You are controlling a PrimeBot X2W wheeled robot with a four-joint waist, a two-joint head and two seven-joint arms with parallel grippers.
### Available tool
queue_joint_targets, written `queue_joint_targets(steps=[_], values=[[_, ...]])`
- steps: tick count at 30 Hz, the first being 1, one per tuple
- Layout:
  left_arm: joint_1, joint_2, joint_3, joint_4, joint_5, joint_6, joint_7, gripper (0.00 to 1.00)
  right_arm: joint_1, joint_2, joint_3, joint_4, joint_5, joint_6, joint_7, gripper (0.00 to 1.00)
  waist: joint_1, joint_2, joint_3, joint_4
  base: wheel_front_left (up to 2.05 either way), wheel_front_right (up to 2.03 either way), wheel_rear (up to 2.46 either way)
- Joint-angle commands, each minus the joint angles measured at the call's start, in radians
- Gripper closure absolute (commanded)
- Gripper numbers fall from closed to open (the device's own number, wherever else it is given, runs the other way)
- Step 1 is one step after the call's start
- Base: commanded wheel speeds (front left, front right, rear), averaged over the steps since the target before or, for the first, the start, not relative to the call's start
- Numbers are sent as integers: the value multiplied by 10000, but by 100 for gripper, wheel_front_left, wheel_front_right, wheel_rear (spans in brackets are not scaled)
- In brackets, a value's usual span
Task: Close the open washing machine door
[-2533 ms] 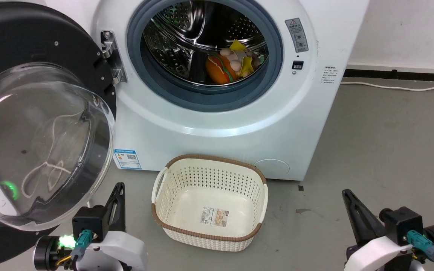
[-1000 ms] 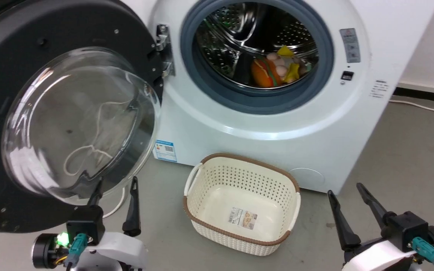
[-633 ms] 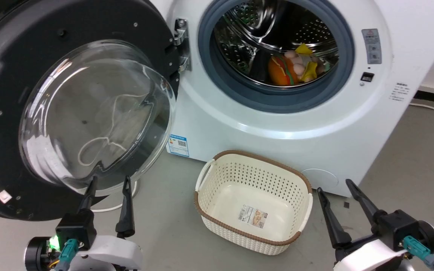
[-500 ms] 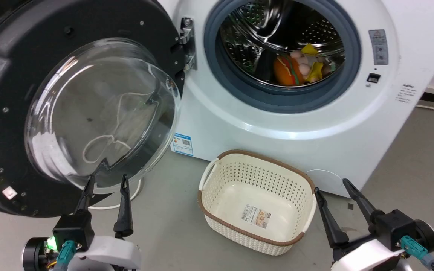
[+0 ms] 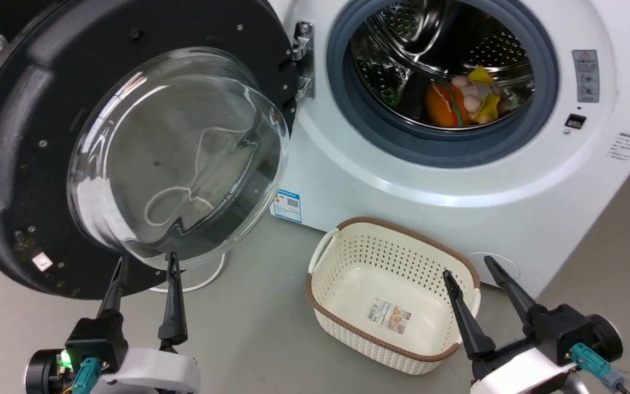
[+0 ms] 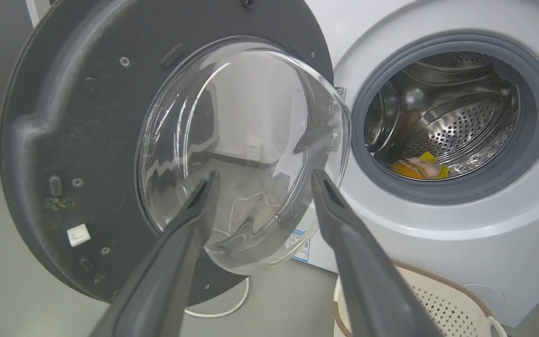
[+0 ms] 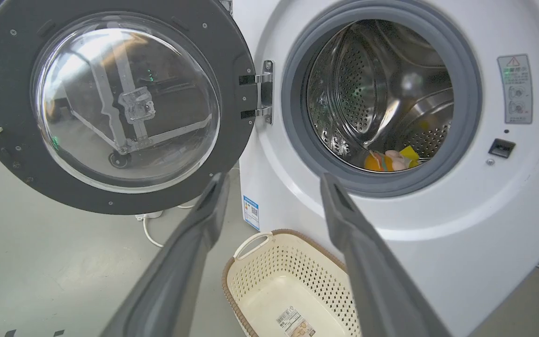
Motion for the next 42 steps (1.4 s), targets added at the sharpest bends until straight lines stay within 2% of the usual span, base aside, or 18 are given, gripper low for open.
queue_joint_targets(steps=[1, 8, 9, 10, 17, 20, 25, 31, 35, 36, 38, 40, 41, 42], values=[[143, -1, 61, -95, -84, 33, -118, 0, -148, 24, 79, 11, 85, 4, -110, 0, 0, 0, 7, 95, 0, 0, 0], [170, -1, 209, -281, -232, 40, -264, 0, -104, 27, 152, 27, 123, 5, -256, 0, 0, 0, 29, 400, 0, 0, 0], [175, -1, 214, -301, -261, -10, -285, 89, -88, 27, 149, 26, 128, 5, -277, 0, 0, 0, 35, 445, 0, 0, 0], [178, -1, 236, -316, -291, -63, -306, 100, -71, 27, 147, 21, 132, 5, -298, 0, 0, 0, 40, 491, 0, 0, 0], [-134, 3, 947, -382, -1069, -536, -452, 100, 69, 21, 83, -65, 38, 5, -444, 0, 0, 0, 235, 797, 0, 0, 0], [-520, 210, 1282, -424, -1400, -763, -515, 100, 124, 0, -21, -140, -10, 6, -506, 0, 0, 0, 389, 928, 0, 0, 0], [-1453, 987, 1727, -81, -2488, -973, -535, 100, 223, -43, -169, -323, -83, 6, -611, 0, 0, 0, 706, 1161, 0, 0, 0], [-3245, 2069, 3053, 1070, -5057, -1058, 315, 100, 80, -188, -84, -501, -155, 6, -736, 0, 0, 0, 1306, 1121, 0, 0, 0], [-4629, 2773, 3865, 2505, -6823, -659, 1717, 100, -98, -324, 54, -551, -154, 7, -819, 0, 0, 0, 1652, 1073, 0, 0, 0], [-4629, 2773, 3865, 2505, -6823, -659, 1717, 100, -98, -324, 54, -551, -154, 7, -819, 0, 0, 0, 1652, 1073, 0, 0, 0], [-5645, 3173, 4327, 3659, -8113, -170, 2936, 100, -251, -426, 112, -566, -126, 7, -882, 0, 0, 0, 1888, 1036, 0, 0, 0], [-6236, 3391, 4598, 4408, -8953, 167, 3805, 100, -351, -469, 178, -573, -105, 7, -924, 0, 0, 0, 2015, 1006, 0, 0, 0], [-6236, 3391, 4598, 4408, -8953, 167, 3805, 100, -351, -469, 178, -573, -105, 7, -924, 0, 0, 0, 2015, 1006, 0, 0, 0], [-6762, 3532, 4944, 5092, -9782, 572, 4569, 100, -434, -495, 252, -576, -97, 7, -966, 0, 0, 0, 2126, 976, 0, 0, 0]])
